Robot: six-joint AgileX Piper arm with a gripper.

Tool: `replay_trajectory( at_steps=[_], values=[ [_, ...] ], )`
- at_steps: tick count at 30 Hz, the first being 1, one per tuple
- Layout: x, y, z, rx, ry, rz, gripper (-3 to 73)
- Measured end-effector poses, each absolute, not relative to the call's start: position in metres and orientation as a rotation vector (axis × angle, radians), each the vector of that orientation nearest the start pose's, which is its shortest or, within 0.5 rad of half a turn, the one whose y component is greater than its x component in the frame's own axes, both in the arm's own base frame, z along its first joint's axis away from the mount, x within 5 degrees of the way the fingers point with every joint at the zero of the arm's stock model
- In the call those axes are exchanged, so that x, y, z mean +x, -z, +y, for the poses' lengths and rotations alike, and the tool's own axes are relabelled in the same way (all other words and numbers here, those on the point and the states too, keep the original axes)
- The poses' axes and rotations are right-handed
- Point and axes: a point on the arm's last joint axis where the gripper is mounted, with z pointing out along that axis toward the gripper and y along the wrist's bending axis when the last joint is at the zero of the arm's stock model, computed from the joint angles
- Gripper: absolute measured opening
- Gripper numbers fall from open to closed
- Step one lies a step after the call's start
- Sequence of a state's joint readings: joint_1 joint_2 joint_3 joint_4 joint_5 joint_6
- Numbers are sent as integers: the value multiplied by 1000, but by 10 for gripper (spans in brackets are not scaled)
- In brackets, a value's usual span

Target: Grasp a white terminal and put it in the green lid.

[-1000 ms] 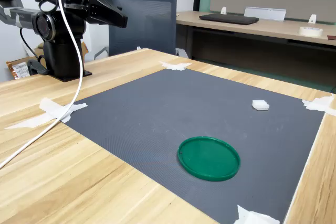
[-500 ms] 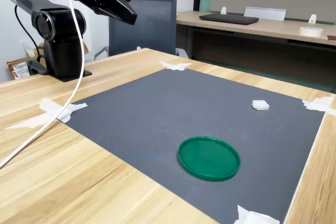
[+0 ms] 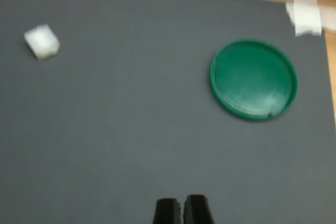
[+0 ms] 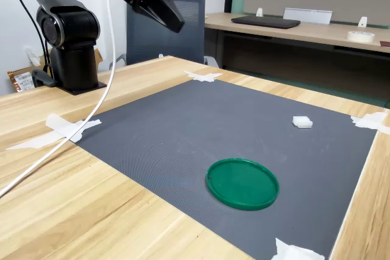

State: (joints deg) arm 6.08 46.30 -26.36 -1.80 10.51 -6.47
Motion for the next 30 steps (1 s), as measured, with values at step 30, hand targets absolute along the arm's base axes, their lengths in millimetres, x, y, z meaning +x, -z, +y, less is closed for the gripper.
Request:
replay_trajectory(
  at_steps=[30],
  values=[
    [216,-316,81,-958,-22,2127,-29]
  ],
)
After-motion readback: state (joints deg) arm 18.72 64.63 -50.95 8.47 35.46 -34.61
